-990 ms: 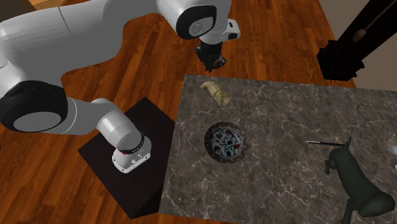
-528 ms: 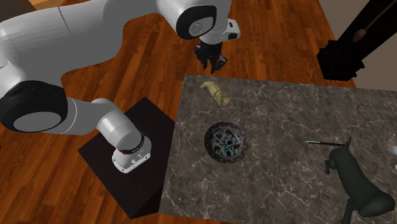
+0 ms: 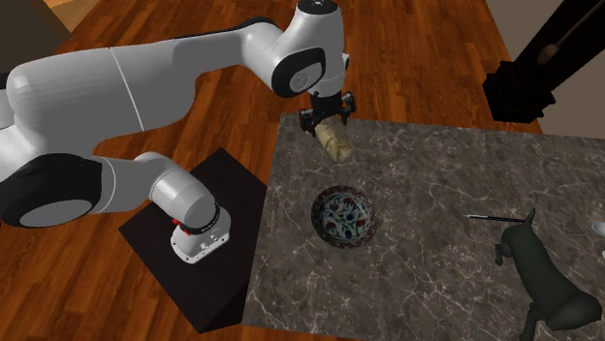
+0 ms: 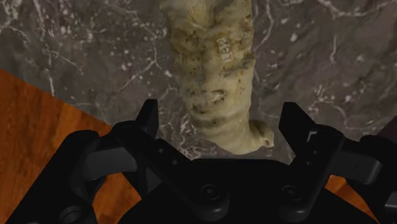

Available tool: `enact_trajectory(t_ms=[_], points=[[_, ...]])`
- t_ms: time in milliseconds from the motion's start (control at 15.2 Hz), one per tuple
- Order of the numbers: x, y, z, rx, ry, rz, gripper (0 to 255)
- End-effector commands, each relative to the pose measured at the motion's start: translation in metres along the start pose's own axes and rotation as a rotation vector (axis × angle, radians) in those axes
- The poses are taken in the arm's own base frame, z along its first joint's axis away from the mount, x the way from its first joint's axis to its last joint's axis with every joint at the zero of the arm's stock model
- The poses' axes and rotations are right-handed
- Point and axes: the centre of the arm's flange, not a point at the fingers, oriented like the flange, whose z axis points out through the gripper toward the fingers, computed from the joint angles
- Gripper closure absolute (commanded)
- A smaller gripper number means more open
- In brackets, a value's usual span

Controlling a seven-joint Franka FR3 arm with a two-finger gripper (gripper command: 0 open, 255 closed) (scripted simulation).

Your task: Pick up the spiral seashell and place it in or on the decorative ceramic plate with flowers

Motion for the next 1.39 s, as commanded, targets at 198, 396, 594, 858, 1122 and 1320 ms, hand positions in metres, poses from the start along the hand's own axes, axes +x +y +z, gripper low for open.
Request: enact_trajectory(t_ms=[198, 396, 594, 858, 1122, 1320], points=[[-0.003, 0.000, 0.026, -0.008, -0.004, -0.061, 0], [-0.003, 0.000, 0.040, -0.008, -0.004, -0.061, 0], [-0.003, 0.000, 0.040, -0.008, -0.004, -0.061, 0], [-0.003, 0.000, 0.039, -0.008, -0.004, -0.060, 0], [-0.003, 0.000, 0.039, -0.008, -0.004, -0.061, 255], [-0.003, 0.000, 0.039, -0.008, -0.004, -0.061, 255]])
